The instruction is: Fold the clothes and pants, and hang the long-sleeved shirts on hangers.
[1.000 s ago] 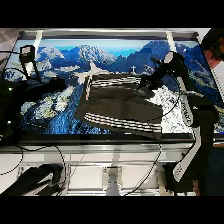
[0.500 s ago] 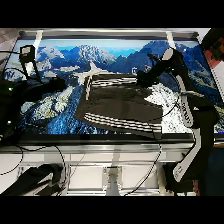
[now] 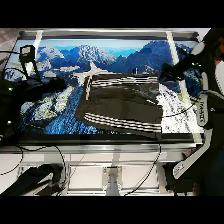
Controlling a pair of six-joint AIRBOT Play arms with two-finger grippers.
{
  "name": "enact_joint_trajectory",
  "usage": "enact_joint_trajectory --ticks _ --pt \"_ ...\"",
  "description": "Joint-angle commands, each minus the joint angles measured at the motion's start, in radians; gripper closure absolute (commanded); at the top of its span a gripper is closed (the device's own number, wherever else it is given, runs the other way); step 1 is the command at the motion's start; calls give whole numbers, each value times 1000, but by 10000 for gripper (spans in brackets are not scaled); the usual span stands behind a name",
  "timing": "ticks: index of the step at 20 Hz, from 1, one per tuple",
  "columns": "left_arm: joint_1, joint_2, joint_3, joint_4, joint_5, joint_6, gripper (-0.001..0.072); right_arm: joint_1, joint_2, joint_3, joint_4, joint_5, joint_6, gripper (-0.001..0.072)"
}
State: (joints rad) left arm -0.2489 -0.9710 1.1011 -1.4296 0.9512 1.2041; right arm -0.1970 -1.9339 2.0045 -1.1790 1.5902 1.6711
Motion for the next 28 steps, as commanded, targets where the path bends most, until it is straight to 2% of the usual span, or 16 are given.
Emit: enact_joint_trajectory --ticks 1,4,10,13,18,28 --pt "0 0 0 0 7 0 354 -112 5 -81 114 84 -43 398" --pt "0 0 0 0 10 0 354 -156 6 -215 206 118 -89 398" --pt "0 0 0 0 10 0 354 -151 5 -466 197 71 -193 398" --pt "0 0 0 0 10 0 354 -151 5 -476 138 21 -198 398" --pt "0 0 0 0 10 0 354 -151 4 -475 180 -123 -222 398" --pt "0 0 0 0 10 0 354 -106 -5 -475 182 -193 -234 397"
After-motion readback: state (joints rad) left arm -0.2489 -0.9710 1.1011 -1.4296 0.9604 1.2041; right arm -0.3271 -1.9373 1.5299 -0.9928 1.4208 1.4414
